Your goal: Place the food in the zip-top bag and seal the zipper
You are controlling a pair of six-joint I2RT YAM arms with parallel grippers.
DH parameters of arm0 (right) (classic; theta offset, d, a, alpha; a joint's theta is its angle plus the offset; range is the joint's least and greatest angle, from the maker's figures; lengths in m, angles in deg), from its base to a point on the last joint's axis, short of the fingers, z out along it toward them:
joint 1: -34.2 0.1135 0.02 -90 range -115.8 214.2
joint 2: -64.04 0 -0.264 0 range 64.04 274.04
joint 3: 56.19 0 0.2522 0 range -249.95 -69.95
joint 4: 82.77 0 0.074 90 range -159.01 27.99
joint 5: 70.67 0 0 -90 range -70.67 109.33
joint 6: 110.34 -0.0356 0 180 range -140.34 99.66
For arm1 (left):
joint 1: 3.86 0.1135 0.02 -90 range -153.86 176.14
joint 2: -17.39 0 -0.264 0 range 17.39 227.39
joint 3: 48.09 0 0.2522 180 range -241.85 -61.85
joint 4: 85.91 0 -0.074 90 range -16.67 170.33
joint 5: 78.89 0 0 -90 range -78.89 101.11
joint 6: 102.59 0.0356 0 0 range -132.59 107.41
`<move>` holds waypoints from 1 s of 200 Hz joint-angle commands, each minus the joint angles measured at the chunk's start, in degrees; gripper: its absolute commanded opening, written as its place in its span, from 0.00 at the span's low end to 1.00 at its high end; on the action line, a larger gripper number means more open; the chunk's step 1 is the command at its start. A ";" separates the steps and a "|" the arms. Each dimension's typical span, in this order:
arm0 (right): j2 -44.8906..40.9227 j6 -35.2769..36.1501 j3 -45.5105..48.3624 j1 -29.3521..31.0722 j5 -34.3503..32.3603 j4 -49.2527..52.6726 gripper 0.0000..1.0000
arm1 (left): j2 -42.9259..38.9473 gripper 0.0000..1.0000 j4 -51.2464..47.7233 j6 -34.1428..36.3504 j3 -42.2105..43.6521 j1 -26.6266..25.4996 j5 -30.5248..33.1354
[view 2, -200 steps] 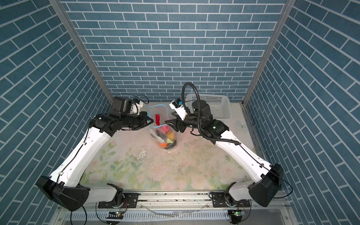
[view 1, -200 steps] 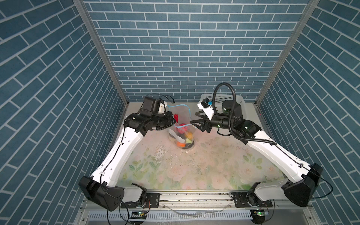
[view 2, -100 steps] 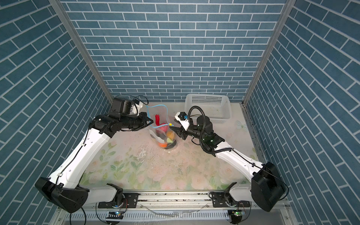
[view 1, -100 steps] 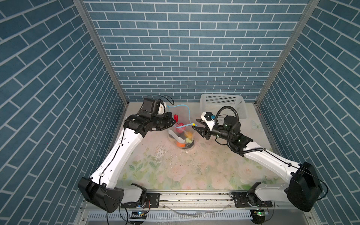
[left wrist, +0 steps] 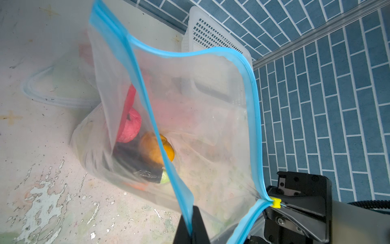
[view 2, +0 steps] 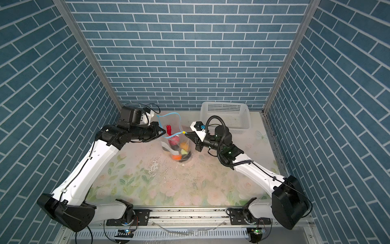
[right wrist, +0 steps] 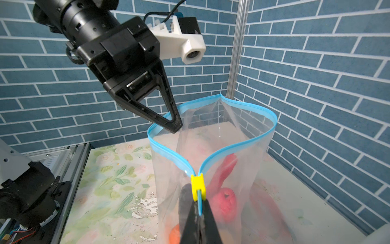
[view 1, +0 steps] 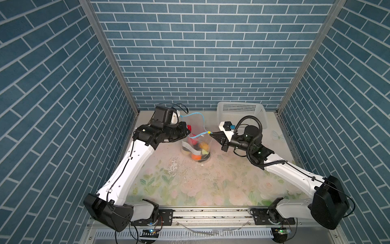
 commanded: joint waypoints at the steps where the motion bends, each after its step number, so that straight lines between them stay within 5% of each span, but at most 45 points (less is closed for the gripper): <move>1: -0.97 1.64 1.00 -0.20 1.90 -1.18 0.00 | -1.38 0.00 0.05 0.05 0.42 -0.43 0.37; 52: -1.80 4.92 -0.92 -0.37 3.24 3.16 0.00 | -2.01 0.00 -0.99 0.86 0.28 -0.36 1.39; 129: 0.68 16.05 -11.86 -2.89 13.36 22.02 0.00 | -2.45 0.38 -2.54 5.37 -3.00 -0.35 2.47; 200: 5.20 22.15 -20.38 -7.01 22.22 27.59 0.00 | 0.37 0.48 -5.37 11.35 -10.62 -0.35 0.27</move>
